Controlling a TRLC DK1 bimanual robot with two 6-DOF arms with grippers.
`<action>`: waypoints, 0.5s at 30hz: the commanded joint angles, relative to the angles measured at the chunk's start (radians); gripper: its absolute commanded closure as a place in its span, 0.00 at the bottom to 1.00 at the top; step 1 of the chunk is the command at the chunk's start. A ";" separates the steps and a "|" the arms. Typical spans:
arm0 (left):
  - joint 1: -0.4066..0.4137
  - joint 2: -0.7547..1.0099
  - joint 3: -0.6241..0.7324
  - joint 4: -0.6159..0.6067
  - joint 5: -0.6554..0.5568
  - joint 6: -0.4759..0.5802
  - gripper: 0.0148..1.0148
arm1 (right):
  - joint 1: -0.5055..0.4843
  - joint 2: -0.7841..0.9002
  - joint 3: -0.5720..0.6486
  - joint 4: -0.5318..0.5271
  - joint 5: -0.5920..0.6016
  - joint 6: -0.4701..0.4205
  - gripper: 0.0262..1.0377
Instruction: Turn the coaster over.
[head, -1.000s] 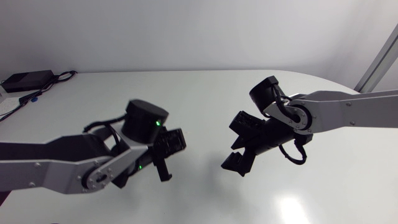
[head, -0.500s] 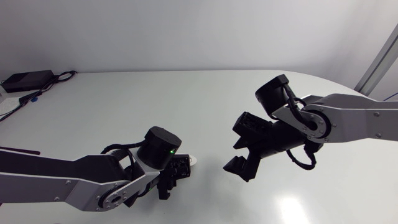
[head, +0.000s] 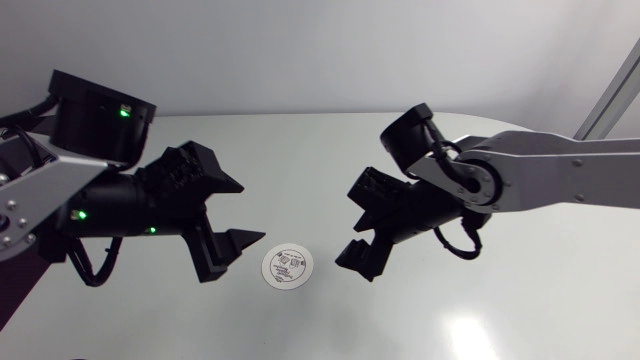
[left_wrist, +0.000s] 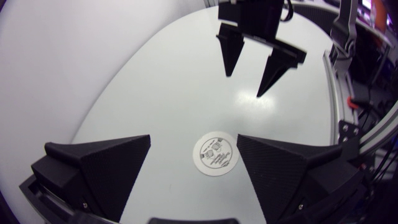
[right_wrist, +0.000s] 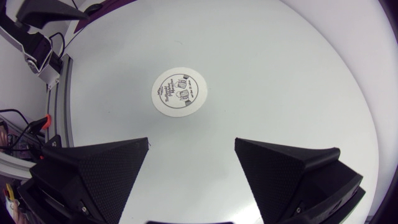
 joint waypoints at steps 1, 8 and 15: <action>0.093 0.031 0.030 -0.054 0.093 -0.106 0.02 | 0.043 0.100 0.060 -0.031 -0.010 0.032 0.06; 0.242 0.070 0.027 -0.074 0.216 -0.188 0.03 | 0.088 0.310 0.226 -0.049 -0.054 0.056 0.98; 0.323 0.109 0.036 -0.077 0.233 -0.208 0.03 | 0.129 0.451 0.316 -0.092 -0.043 0.047 0.98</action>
